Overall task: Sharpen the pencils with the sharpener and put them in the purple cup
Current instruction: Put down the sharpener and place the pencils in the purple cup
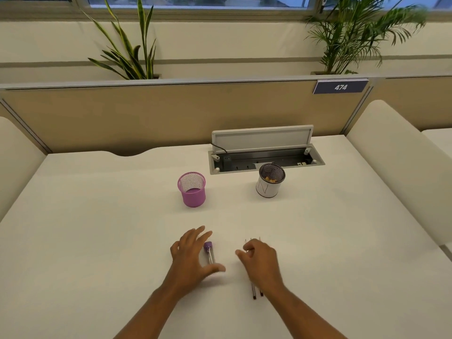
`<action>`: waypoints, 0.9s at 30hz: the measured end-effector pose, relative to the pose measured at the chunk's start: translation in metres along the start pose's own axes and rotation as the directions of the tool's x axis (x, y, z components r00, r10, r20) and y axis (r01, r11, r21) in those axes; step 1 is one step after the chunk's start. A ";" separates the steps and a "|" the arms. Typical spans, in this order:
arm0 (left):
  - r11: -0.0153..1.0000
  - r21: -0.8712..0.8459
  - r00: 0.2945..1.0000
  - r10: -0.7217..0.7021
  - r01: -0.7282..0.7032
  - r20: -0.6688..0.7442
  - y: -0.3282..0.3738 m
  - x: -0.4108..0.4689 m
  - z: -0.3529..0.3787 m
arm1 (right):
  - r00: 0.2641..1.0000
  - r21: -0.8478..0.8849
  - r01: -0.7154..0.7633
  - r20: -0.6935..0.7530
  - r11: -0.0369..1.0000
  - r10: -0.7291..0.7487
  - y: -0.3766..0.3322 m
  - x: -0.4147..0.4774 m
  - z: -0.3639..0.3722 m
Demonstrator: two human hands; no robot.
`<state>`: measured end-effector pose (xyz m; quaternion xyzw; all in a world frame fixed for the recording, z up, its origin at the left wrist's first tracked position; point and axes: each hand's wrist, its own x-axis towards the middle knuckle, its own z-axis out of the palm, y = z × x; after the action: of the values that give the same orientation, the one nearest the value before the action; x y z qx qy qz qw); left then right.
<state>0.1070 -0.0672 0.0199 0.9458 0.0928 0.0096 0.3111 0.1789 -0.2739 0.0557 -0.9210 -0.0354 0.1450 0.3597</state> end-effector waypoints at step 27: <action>0.904 -0.047 0.904 -0.419 0.424 0.090 0.104 0.029 0.080 | 0.983 -0.073 -0.185 -0.034 0.980 0.183 0.048 0.013 -0.022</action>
<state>0.1591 -0.1911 0.0158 0.8923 0.2825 -0.0914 0.3400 0.1959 -0.3215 0.0360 -0.9352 0.0493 0.1637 0.3100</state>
